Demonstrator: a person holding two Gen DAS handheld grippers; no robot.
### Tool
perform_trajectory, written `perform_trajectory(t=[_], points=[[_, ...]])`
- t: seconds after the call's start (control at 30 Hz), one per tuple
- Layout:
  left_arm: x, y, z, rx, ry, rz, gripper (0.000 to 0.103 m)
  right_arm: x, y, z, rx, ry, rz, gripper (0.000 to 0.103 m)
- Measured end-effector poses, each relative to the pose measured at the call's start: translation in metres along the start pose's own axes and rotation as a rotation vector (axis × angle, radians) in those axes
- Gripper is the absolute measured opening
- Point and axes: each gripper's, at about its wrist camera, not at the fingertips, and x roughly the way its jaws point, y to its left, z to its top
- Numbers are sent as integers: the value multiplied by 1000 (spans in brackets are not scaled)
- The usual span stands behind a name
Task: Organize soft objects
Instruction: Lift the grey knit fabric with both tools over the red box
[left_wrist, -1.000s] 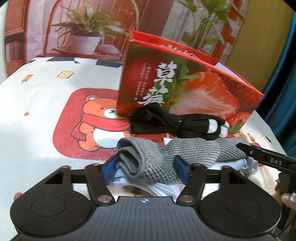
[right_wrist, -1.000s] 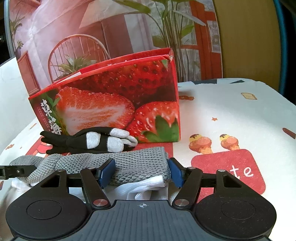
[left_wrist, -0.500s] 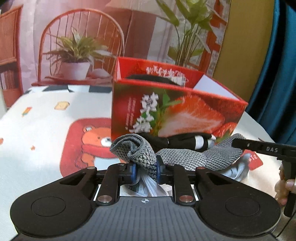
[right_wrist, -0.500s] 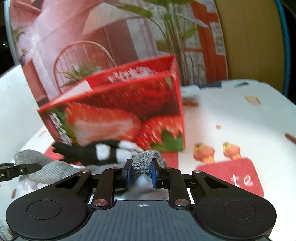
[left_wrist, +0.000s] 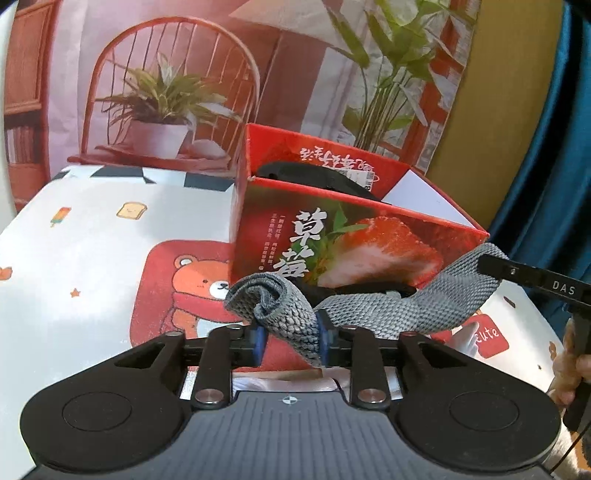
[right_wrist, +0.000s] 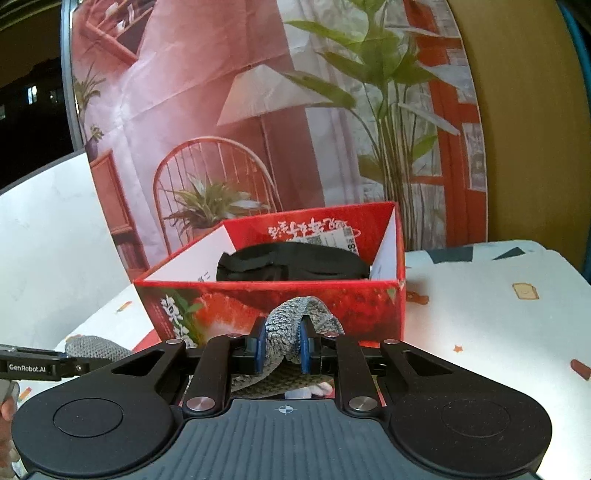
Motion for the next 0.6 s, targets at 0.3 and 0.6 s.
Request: perform_trajectory(t=[0.3,0.6], points=[[-18,-2,18,26,-91,21,12,0,6,-1,3,-2,24,16],[-27,-36,92,170,-256,22,12,4,13,65,-86,-121,33,16]])
